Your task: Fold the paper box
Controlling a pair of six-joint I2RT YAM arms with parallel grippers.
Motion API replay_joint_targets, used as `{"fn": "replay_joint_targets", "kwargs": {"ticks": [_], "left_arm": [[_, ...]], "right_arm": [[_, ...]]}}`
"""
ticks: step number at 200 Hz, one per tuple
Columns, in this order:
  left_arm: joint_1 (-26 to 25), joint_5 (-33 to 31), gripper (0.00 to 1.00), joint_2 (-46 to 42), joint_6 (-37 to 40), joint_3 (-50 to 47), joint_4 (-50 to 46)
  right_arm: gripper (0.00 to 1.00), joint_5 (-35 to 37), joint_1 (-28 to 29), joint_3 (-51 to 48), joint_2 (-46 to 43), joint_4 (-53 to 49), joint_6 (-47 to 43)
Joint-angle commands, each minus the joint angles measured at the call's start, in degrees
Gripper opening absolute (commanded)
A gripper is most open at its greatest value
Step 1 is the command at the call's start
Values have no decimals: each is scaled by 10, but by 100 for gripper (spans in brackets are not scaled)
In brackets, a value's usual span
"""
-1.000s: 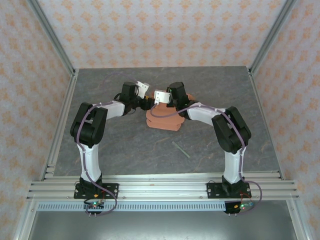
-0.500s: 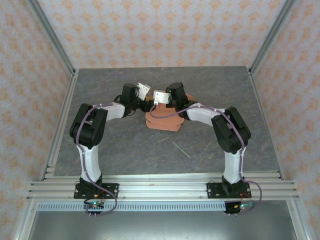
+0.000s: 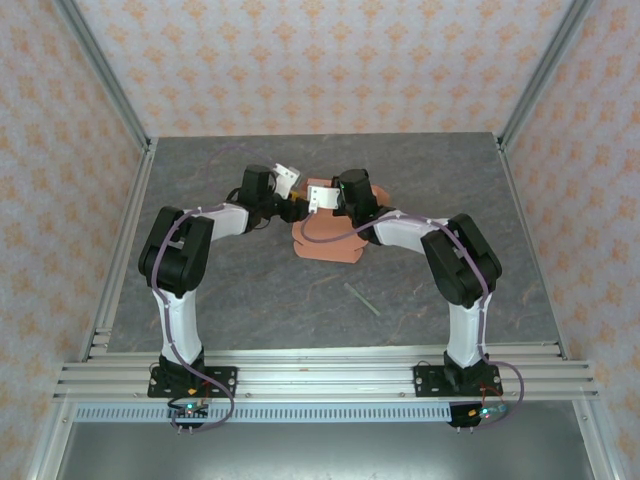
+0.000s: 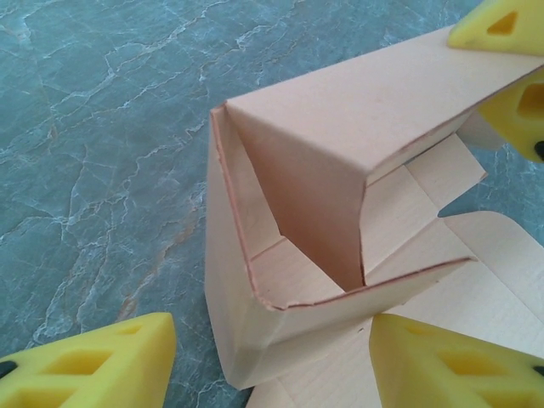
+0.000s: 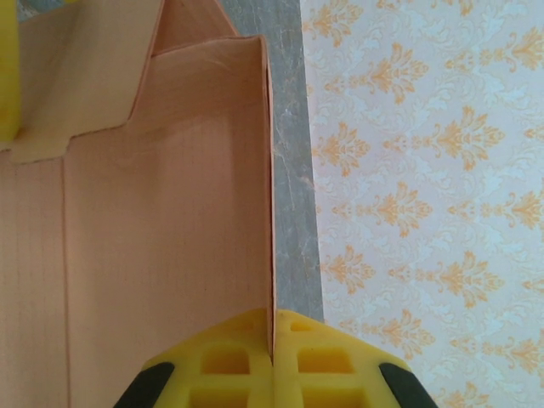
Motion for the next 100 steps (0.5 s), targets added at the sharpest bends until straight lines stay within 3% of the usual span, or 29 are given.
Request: {"fn": "replay_joint_targets", "kwargs": {"ticks": [1,100], "left_arm": [[9,25,64,-2,-3,20,3],[41,63,75,-31,-32,11,-36]], "right_arm": [[0,6,6,-10,11,34,-13],[0,-33,-2,-7,-4,-11,8]]}}
